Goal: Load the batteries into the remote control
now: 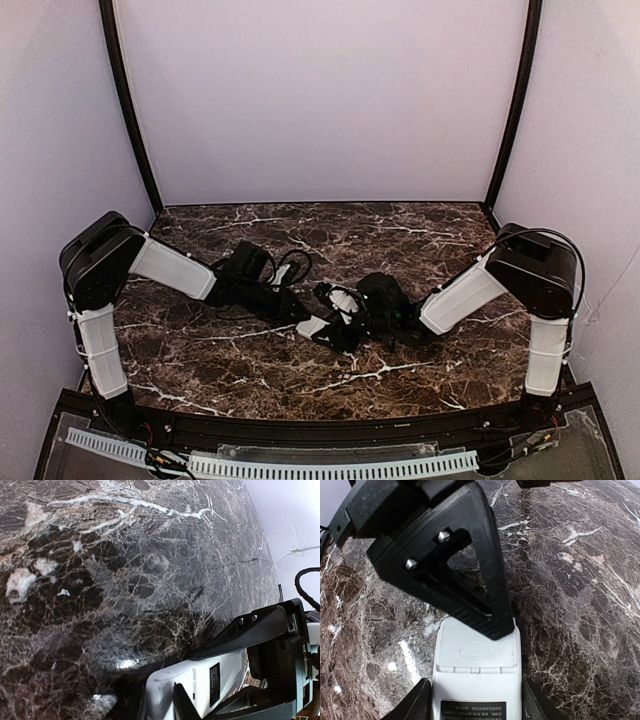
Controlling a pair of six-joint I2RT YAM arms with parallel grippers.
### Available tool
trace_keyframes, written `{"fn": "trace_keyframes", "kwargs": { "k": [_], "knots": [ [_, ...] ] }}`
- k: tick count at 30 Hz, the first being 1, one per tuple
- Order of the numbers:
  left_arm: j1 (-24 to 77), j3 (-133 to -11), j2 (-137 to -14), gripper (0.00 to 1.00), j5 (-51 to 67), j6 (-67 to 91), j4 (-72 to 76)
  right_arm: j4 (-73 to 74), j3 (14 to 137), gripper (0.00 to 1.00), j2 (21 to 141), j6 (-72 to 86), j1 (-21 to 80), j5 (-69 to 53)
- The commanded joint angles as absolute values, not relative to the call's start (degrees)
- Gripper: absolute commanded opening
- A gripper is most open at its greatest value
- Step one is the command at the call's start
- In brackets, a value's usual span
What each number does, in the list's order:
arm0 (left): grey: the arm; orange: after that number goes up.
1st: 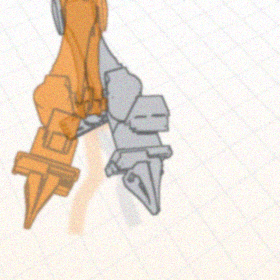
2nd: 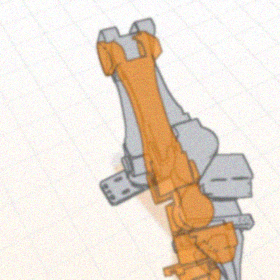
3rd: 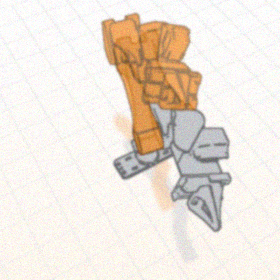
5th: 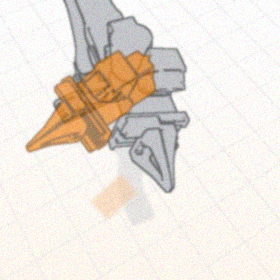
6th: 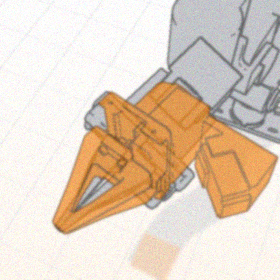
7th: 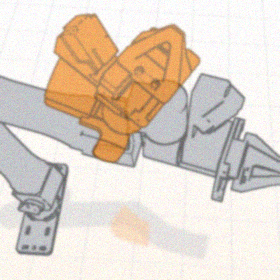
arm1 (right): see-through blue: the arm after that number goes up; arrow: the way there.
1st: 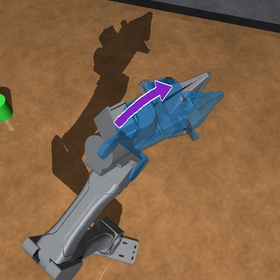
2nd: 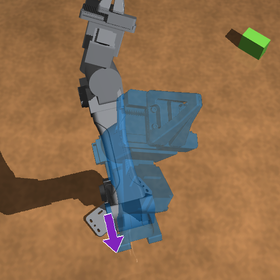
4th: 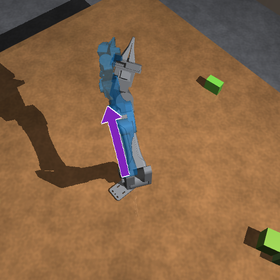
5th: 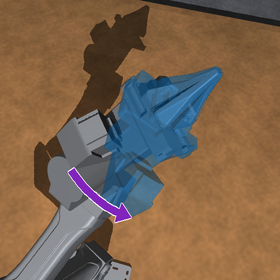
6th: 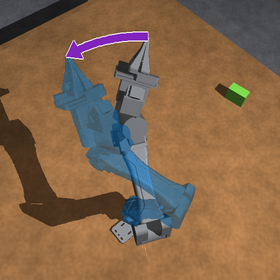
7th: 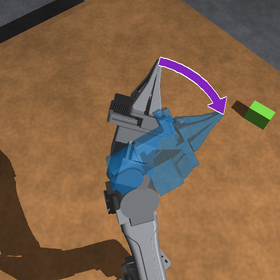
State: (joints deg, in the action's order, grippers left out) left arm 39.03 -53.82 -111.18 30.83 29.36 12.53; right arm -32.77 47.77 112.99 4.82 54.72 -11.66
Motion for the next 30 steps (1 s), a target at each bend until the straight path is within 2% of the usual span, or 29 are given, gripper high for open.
{"fn": "trace_keyframes", "kwargs": {
  "k": [1, 6, 17, 30],
  "knots": [
    [42.4, -49.8, -119.0, 0.24, 25.2, 27.7, -4.9, -27.9, 48.3, 0.34, 117.4, 4.0, 54.3, -5.7],
    [42.4, -49.8, -117.7, 0.28, 22.8, 27.4, -6.0, -28.1, 48.1, 0.33, 117.3, 3.9, 54.4, -5.6],
    [44.4, -51.0, -117.9, 0.2, 19.7, 25.0, -9.3, -28.2, 48.2, 0.33, 117.4, 4.0, 54.3, -5.5],
    [46.9, -52.2, -119.4, 0.32, 23.1, 23.1, -9.2, -28.6, 47.9, 0.32, 117.4, 4.0, 54.3, -5.3]
  ]
}}
